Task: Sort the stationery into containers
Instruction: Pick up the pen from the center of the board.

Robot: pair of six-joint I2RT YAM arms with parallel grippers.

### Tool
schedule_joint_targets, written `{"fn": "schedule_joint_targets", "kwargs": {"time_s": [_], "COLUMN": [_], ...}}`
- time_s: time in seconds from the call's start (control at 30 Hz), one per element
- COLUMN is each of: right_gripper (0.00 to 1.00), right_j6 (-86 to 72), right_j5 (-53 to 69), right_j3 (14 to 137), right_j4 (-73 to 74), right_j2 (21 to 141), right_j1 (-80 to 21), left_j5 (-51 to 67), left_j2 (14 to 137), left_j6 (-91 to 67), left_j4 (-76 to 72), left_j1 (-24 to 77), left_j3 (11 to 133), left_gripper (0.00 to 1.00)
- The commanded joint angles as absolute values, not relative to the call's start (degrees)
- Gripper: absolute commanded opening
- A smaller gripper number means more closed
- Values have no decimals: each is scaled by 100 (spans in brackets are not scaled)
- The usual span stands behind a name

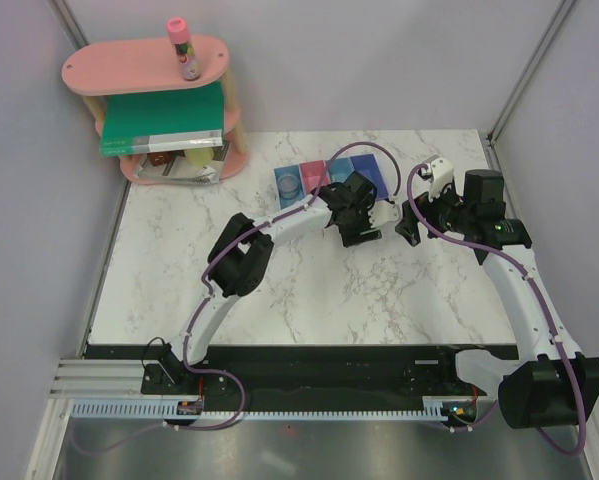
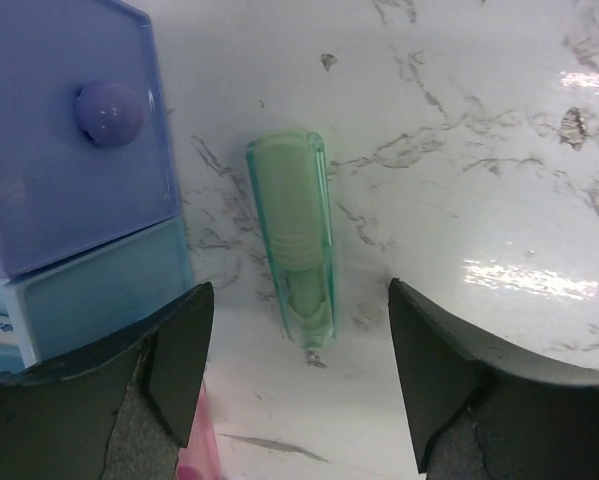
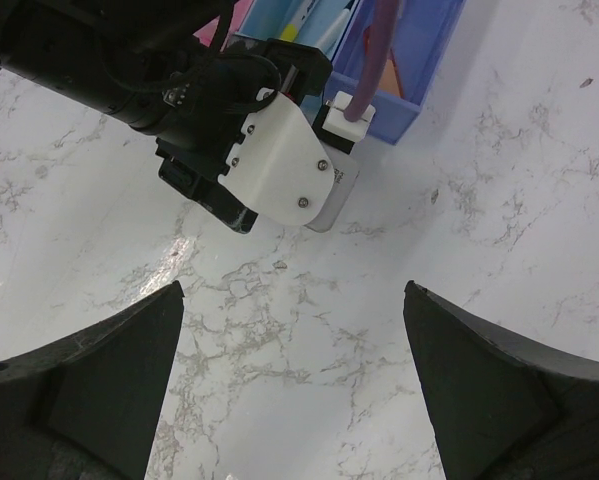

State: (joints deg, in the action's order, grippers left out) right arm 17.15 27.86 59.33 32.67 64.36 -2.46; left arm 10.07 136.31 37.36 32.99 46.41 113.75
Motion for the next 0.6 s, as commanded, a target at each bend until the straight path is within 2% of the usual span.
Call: {"fn": "schedule_joint_targets", "kwargs": {"time_s": [0.0,0.2,0.43,0.57], "right_gripper": [98,98,98,98], "right_j6": [1714,1749,1766,1977], "right_j5": [2918,2909,3128,3208], "right_j3": [6108,6117,6064,6117], "right_j4": [3252,3270,3410,3656], "right_j2": [6390,6407,6425,6390], "right_j1": [-229,-237,-237,-229], "left_j5": [913,1344,2135,2496], "left_j2": [13886,13860,13869,13974], "left_j6": [4403,4307,4333,4447], "left_j4": [3094,3470,4524,5097], "left_j1": [4632,4632,4632,4632], "left_j3": [11637,11584,11566,11619], "left_gripper": [78,76,63,61]}}
